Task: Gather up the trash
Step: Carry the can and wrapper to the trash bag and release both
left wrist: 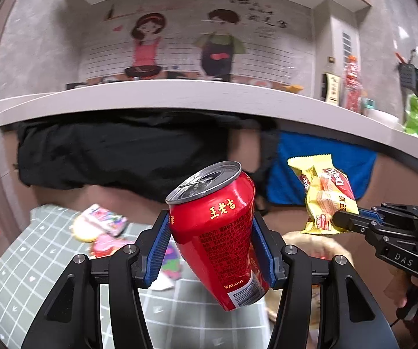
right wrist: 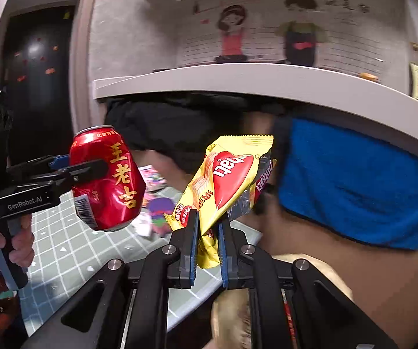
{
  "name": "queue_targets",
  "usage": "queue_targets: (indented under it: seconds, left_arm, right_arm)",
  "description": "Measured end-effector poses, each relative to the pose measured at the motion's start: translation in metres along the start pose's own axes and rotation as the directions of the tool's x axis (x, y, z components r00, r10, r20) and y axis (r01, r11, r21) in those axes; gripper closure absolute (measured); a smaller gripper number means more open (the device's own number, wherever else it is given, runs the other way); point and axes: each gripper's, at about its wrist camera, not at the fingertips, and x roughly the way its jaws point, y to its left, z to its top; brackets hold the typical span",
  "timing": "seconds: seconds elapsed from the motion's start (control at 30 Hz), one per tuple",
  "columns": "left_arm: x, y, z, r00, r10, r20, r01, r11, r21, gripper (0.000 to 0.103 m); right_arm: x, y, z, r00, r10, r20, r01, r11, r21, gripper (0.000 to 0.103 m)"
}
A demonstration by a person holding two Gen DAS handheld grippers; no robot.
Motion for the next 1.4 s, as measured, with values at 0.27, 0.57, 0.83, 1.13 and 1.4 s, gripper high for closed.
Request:
queue_targets:
  seconds: [0.27,0.57,0.83,1.13,1.4]
  left_arm:
    - [0.018,-0.045,0.012,0.995,-0.095,-0.041,0.096,0.995,0.008,0.048]
    - [0.058,-0.084,0.014,0.975,-0.196,-0.105,0.199,0.98,0.016,0.048]
    - [0.097,-0.115,-0.005,0.953,-0.242,-0.184,0.249,0.968,0.018,0.048]
    - [0.125,-0.129,-0.022,0.936,-0.255,-0.245,0.267,0.963,0.019,0.048]
    - [0.149,-0.126,-0.028,0.906,-0.312,-0.286,0.317,0.948,-0.031,0.048]
  right_arm:
    - [-0.033,-0.04,0.002,0.999,-0.049,0.014,0.048,0.998,0.047,0.091]
    - [-0.048,-0.069,0.001,0.993,-0.115,0.008,0.114,0.99,0.078,0.091]
    - [-0.04,-0.103,-0.019,0.989,-0.138,-0.046,0.142,0.981,0.133,0.091]
    - [-0.019,-0.132,-0.041,0.987,-0.123,-0.103,0.142,0.968,0.207,0.091]
    - [-0.005,-0.143,-0.057,0.983,-0.115,-0.144,0.148,0.959,0.24,0.089]
